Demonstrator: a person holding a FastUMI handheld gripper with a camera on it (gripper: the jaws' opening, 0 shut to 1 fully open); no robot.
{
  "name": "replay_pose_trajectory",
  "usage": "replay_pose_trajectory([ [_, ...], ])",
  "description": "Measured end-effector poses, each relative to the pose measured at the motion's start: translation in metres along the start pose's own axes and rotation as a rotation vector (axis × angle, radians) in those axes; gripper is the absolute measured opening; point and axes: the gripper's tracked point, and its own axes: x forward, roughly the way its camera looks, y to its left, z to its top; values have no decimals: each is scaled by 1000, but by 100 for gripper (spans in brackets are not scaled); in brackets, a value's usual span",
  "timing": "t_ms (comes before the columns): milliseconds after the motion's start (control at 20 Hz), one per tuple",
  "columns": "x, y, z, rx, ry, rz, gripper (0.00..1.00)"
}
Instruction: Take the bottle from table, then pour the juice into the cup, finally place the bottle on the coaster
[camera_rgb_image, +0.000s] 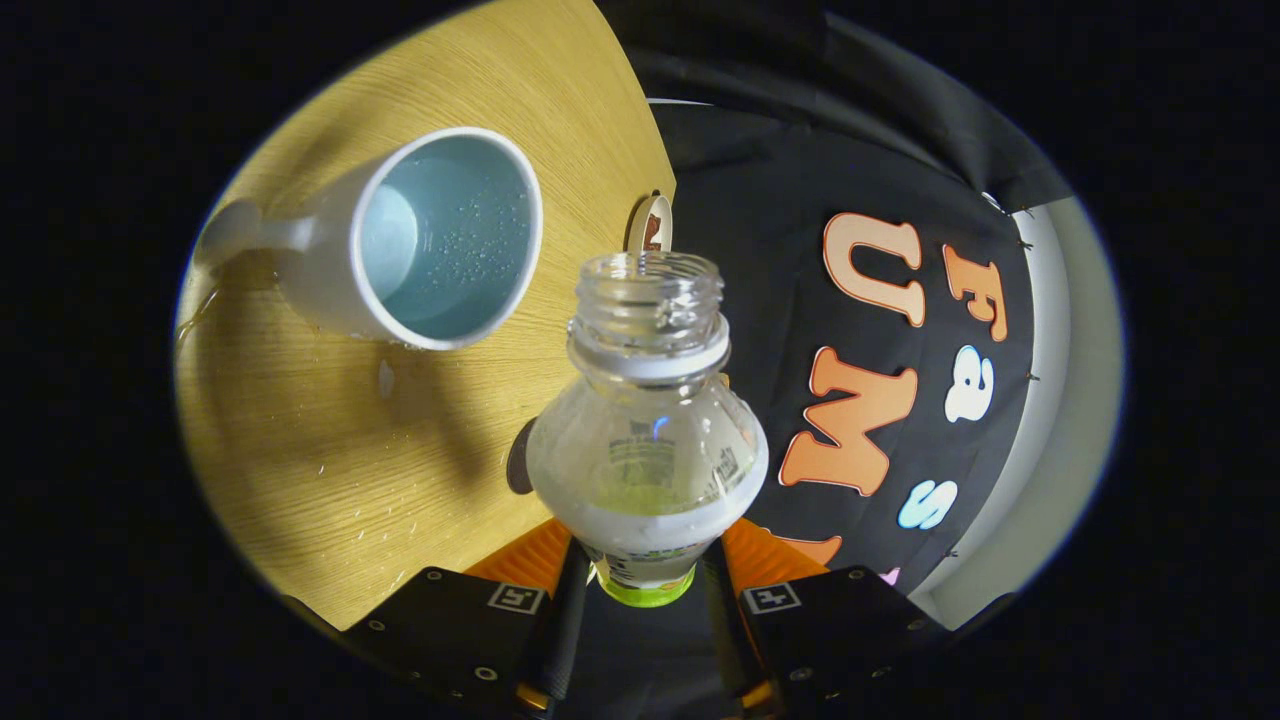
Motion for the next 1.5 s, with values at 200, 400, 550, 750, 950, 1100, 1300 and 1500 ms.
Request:
replay_pose_trajectory([
  [200, 2, 0, 1, -36, -11, -6, 57],
  [400, 0, 0, 1, -54, -13, -9, 57],
  [550, 4, -2, -3, -90, -6, -23, 57],
  [750, 5, -4, -5, -113, -2, -26, 57],
  [950, 6, -6, -3, -134, -9, -34, 57],
  [1100, 7, -6, -3, -143, -12, -35, 57],
  [1300, 7, -6, -4, -155, -15, -31, 57],
  [1500, 9, -7, -4, -173, -23, -29, 57],
])
